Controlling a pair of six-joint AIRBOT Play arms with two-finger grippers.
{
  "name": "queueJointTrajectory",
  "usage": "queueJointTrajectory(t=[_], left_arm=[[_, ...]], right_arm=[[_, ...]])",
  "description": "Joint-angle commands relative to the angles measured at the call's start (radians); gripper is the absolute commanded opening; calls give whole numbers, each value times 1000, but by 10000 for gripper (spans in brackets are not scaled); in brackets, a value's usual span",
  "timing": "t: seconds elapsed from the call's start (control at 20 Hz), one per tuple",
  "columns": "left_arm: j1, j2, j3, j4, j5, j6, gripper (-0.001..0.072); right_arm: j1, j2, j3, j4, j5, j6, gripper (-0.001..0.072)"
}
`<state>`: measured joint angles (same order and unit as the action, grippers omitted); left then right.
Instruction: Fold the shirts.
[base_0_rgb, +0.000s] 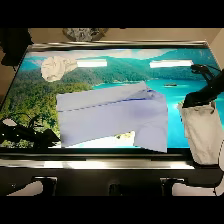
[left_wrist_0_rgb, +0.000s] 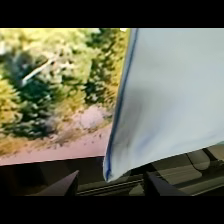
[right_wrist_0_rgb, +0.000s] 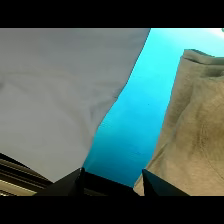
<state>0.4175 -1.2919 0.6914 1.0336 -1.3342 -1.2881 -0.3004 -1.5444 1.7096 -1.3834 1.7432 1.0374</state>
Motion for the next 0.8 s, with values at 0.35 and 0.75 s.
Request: queueJointTrajectory(t=[0.35, 0.75], left_arm=[[-122, -10, -51, -12, 169, -39, 432], [-125, 8, -10, 98, 167, -43, 29]], right_arm=[[-2, 2, -72, -18, 12, -13, 441], [-2, 13, -287, 114, -56, -11, 445]])
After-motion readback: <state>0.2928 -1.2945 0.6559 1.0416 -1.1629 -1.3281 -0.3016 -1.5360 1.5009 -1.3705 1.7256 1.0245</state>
